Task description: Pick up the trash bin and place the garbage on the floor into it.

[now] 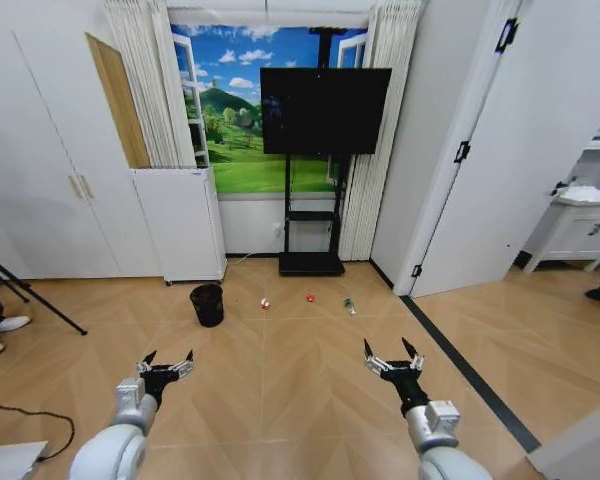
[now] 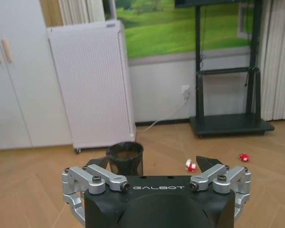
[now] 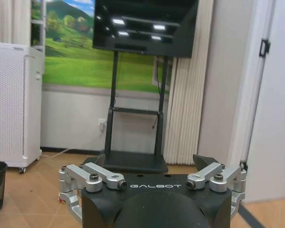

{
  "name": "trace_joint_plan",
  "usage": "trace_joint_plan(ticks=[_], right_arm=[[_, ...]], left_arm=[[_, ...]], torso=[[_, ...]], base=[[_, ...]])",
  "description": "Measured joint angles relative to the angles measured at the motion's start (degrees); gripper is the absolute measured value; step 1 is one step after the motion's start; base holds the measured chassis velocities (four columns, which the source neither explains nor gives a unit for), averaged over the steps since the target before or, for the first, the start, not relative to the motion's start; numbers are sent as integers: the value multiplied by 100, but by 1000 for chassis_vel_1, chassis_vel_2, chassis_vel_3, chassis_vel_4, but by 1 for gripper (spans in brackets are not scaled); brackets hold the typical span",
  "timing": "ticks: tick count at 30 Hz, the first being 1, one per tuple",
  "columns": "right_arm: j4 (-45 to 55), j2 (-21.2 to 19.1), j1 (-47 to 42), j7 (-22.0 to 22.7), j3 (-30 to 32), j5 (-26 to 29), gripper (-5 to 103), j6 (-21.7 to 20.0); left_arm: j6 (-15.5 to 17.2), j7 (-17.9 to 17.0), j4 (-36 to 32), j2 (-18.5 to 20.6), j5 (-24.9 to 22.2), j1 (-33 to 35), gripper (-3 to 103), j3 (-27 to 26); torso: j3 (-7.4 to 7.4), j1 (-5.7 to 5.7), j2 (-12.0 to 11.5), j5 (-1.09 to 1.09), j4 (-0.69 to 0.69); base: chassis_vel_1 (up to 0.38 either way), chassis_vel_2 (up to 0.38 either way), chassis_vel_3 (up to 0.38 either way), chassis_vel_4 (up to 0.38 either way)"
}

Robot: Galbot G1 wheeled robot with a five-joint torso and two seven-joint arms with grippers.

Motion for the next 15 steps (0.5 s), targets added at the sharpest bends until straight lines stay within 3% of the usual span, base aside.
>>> trace_joint_plan(ticks=[3,4,8,9,12,15], right_arm=[[-242,24,-5,339,-141,239,100,76],[-242,24,-5,339,-141,239,100,76],[-304,3,137,552,-252,333,100,129],[-304,3,137,552,-252,333,100,129],[-262,-69,281,714,-226,342,100,115],[-243,-88,302,765,-198,347,100,99]], left_arm=[[-668,544,41,-98,347,143,101,-157],[-668,544,41,-98,347,143,101,-157],[-1607,1312,101,-232,835,343,99,-377],[-1607,1312,101,-232,835,343,99,-377],[-2025,1653,131,-296,1055,435,99,-475],[-2053,1676,132,-299,1069,441,99,-481]], torso=[[0,0,0,0,1],[0,0,0,0,1],[0,0,0,0,1],[0,0,0,0,1],[0,0,0,0,2],[0,0,0,0,2]], base=[[0,0,0,0],[0,0,0,0],[0,0,0,0],[0,0,0,0],[0,0,0,0],[0,0,0,0]])
